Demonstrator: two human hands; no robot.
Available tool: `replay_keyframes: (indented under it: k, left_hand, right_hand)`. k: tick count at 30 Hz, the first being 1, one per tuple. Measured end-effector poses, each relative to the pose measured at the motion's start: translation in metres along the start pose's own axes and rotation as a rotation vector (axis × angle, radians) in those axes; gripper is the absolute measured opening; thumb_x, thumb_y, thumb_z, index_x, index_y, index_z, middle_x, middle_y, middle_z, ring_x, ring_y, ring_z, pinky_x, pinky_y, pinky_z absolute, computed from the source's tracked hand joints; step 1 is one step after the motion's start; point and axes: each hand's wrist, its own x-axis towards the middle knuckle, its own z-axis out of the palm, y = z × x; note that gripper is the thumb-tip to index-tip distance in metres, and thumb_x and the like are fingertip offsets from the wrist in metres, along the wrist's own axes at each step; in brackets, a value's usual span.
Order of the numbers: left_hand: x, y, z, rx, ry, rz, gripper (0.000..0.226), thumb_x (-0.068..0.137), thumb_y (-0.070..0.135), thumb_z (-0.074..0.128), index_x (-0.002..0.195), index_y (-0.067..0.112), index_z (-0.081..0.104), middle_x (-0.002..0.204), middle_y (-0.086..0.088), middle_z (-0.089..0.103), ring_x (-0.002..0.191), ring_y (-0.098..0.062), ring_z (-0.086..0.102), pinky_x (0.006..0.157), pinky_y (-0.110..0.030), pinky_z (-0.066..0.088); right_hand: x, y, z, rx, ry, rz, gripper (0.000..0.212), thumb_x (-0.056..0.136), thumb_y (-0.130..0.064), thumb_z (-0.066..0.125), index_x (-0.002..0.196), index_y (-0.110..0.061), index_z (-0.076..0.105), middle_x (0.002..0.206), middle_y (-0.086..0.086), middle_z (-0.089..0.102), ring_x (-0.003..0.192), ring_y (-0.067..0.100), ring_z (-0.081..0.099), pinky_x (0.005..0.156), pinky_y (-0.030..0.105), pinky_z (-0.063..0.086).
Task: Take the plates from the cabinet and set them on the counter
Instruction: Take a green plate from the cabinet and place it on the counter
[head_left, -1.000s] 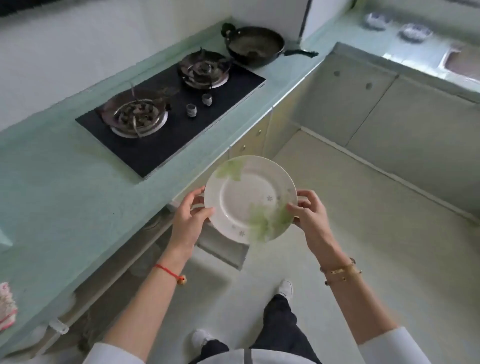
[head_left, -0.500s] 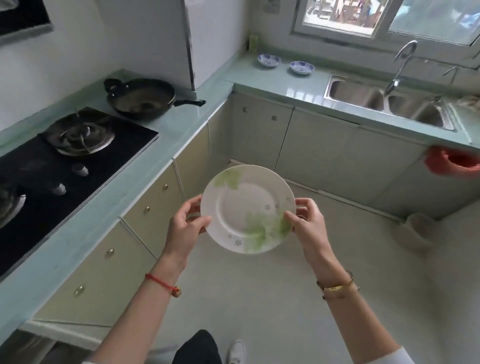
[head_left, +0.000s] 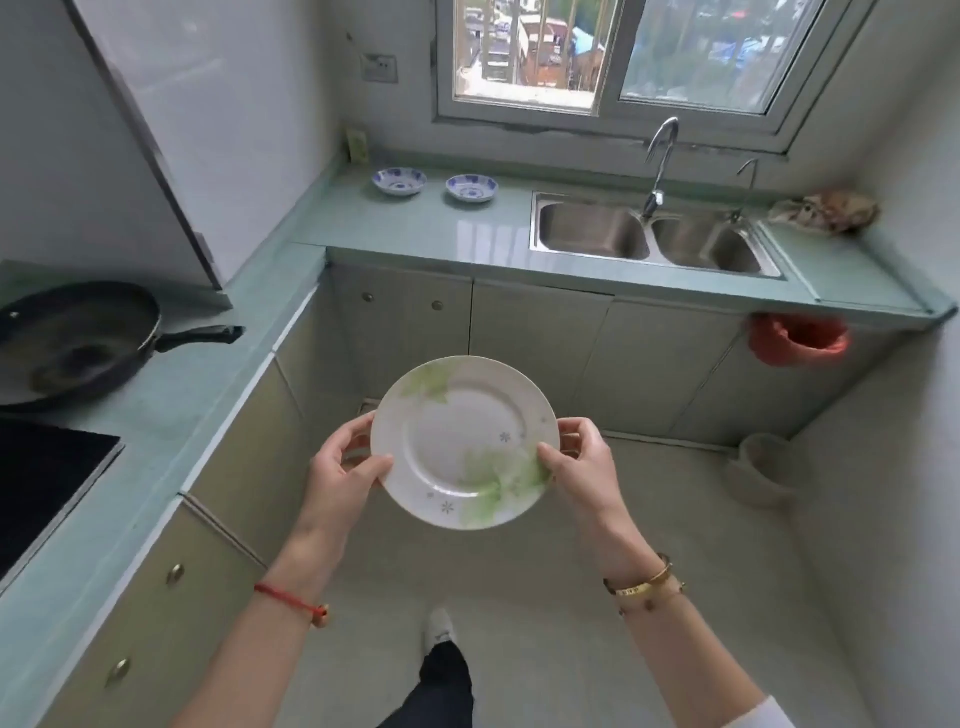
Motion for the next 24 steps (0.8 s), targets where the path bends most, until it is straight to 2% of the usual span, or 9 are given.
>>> replay_keyframes:
  k: [8, 11, 15, 20, 24]
  left_hand:
    - [0.174, 0.041, 0.029, 0.062, -0.03, 0.015, 0.048, 0.085, -0.003, 0.063, 0.121, 0.029, 0.065, 0.115, -0.002, 0.07, 0.108, -0.022, 0.065, 0.097, -0.05, 0.054]
    - [0.229, 0.053, 0.037, 0.073, -0.007, 0.005, 0.05, 0.083, -0.006, 0.062, 0.118, 0.03, 0.065, 0.112, 0.004, 0.071, 0.107, -0.015, 0.066, 0.095, -0.044, 0.056]
    - [0.306, 0.06, 0.045, 0.094, 0.028, -0.013, 0.051, 0.082, -0.008, 0.06, 0.121, 0.025, 0.065, 0.109, 0.005, 0.071, 0.103, -0.011, 0.066, 0.091, -0.037, 0.056]
    - [0.408, 0.065, 0.056, 0.117, 0.1, -0.012, 0.052, 0.083, -0.007, 0.06, 0.12, 0.028, 0.063, 0.104, 0.006, 0.07, 0.094, -0.006, 0.066, 0.073, -0.022, 0.053]
    - [0.495, 0.075, 0.062, 0.16, 0.178, -0.014, 0.053, 0.083, -0.007, 0.061, 0.123, 0.028, 0.063, 0.102, 0.008, 0.068, 0.092, -0.006, 0.065, 0.074, -0.024, 0.053]
  right_hand:
    - [0.156, -0.052, 0.046, -0.059, 0.062, -0.006, 0.02, 0.085, -0.004, 0.061, 0.102, -0.014, 0.058, 0.095, 0.006, 0.067, 0.087, 0.02, 0.063, 0.079, 0.034, 0.053]
    - [0.209, -0.066, 0.064, -0.111, 0.066, -0.001, 0.02, 0.083, -0.005, 0.063, 0.101, -0.013, 0.06, 0.09, 0.001, 0.066, 0.083, 0.015, 0.061, 0.076, 0.027, 0.051]
    - [0.288, -0.08, 0.092, -0.184, 0.038, -0.005, 0.02, 0.081, -0.006, 0.065, 0.1, -0.011, 0.06, 0.088, -0.001, 0.065, 0.081, 0.014, 0.06, 0.076, 0.027, 0.051]
    - [0.398, -0.099, 0.132, -0.24, -0.032, -0.053, 0.019, 0.082, -0.01, 0.066, 0.096, -0.019, 0.058, 0.085, -0.01, 0.062, 0.076, 0.001, 0.058, 0.061, 0.01, 0.04]
    - [0.491, -0.122, 0.169, -0.311, -0.111, -0.084, 0.018, 0.082, -0.013, 0.067, 0.096, -0.017, 0.056, 0.085, -0.008, 0.061, 0.077, 0.009, 0.058, 0.062, 0.015, 0.042]
